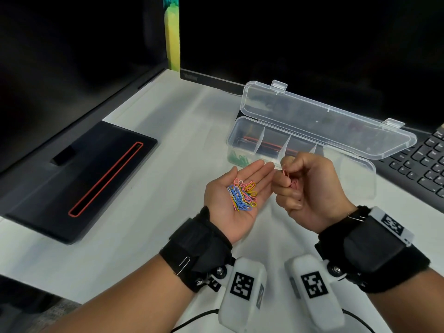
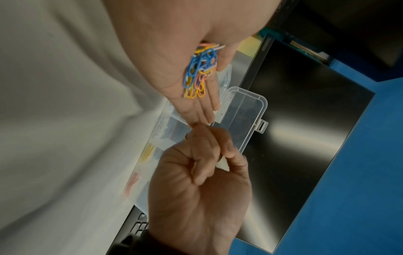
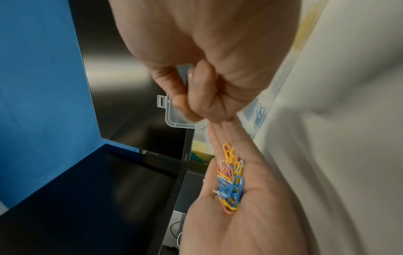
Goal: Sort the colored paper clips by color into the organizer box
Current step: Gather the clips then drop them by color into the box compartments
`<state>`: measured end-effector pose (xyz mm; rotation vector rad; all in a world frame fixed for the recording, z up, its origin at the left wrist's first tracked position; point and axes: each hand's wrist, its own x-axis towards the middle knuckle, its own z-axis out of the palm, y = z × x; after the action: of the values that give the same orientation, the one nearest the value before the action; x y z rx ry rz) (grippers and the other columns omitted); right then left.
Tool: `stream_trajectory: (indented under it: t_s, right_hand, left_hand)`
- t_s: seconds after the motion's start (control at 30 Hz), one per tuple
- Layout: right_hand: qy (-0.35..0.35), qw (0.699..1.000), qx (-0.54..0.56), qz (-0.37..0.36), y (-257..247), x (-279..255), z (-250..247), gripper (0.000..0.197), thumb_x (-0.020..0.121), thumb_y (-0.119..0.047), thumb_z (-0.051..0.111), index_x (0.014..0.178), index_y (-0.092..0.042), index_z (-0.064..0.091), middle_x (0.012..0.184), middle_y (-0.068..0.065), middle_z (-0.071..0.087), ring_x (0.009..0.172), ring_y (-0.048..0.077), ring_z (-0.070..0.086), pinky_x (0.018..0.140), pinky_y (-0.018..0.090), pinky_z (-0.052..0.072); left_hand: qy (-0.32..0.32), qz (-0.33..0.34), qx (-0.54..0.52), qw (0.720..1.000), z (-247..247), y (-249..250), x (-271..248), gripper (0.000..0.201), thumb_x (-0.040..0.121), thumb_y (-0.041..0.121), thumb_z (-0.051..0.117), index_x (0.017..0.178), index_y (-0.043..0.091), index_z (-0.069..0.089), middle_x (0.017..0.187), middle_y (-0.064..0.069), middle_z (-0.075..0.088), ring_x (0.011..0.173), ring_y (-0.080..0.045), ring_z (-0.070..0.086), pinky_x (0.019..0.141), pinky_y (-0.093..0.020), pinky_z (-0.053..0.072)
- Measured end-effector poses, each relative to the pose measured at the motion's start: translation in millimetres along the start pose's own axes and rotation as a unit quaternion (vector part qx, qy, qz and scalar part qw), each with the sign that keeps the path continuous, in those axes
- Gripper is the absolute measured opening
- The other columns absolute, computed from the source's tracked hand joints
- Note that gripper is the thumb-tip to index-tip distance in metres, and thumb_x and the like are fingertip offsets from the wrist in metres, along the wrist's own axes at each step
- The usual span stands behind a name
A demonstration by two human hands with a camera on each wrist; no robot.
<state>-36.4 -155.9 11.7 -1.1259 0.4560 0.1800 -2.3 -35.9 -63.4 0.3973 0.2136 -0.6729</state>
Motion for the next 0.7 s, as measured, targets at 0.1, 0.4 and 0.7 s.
stream_trajectory:
  t_s: [0.1,0.4,0.7]
  right_hand:
    - [0.005,1.000,0.006,-0.007,2.8,1.0,1.2,0.020,0.064,-0.004,0.031,0.060,-0.021,0.022,0.048,0.001,0.033,0.037,0.010,0.017,0.036,0.016,0.009]
    - [0.040,0.832,-0.503,-0.230,-0.2,-1.6,9.3,0.022,0.087,-0.015,0.065,0.068,-0.008,0.055,0.042,-0.015,0.053,0.038,0.002,0.045,0.044,0.013,0.033]
    - [0.045,0.638,-0.732,-0.233,-4.3,-4.5,16.9,0.034,0.079,-0.031,0.070,0.069,-0.060,0.057,0.063,-0.022,0.061,0.074,0.009,0.061,0.066,0.027,0.049]
  left_hand:
    - [0.000,-0.001,0.001,1.000,-0.5,0.7,-0.1,0.049,0.099,0.024,0.031,0.102,-0.006,0.069,0.110,-0.024,0.068,0.095,-0.029,0.070,0.087,-0.036,0.054]
    - [-0.021,-0.007,-0.017,1.000,0.0,-0.2,-0.2,0.051,0.099,0.025,0.028,0.114,-0.009,0.063,0.111,-0.023,0.066,0.094,-0.031,0.069,0.088,-0.041,0.054]
    - [-0.025,0.003,-0.026,0.999,0.8,-1.0,-0.2,0.053,0.101,0.024,0.024,0.138,-0.011,0.039,0.134,-0.024,0.047,0.072,-0.027,0.068,0.067,-0.031,0.056]
